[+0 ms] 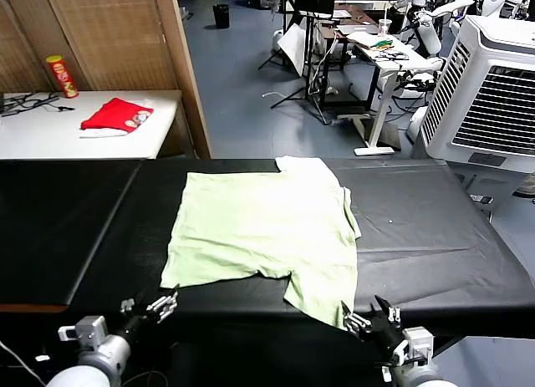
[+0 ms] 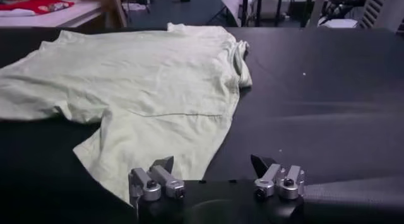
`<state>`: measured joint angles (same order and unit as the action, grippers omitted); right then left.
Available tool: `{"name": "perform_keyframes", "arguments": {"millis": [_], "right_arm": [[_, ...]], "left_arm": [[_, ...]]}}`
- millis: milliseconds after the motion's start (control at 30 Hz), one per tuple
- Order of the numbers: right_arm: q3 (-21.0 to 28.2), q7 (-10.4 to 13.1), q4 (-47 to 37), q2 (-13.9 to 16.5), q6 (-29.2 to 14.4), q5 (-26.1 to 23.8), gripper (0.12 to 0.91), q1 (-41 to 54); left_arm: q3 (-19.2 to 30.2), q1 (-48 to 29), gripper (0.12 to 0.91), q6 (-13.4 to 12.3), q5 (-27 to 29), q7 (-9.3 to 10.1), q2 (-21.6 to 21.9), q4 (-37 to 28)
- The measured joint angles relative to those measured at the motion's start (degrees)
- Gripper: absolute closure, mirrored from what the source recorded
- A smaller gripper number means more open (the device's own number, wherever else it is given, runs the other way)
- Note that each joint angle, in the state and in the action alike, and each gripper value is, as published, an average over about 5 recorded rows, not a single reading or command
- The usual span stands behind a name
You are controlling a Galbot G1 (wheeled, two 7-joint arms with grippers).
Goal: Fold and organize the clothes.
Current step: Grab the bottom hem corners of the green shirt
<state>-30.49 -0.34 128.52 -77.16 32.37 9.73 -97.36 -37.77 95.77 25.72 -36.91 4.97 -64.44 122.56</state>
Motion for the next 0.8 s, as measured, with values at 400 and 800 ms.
{"name": "perform_keyframes", "arguments": {"millis": [400, 800], "right_arm": [[0.51, 0.17, -0.88, -1.51, 0.06, -1.05, 0.565, -0.52], [-1.42, 1.50, 3.29, -1.87, -0.74, 2.44, 0.904, -3.77]], "left_arm": [[1.71, -2.52, 0.316, -0.96, 1.91, 1.11, -1.38, -2.81], [1.74, -1.49, 0.888, -1.71, 2.20, 0.89, -1.56, -2.91]]}}
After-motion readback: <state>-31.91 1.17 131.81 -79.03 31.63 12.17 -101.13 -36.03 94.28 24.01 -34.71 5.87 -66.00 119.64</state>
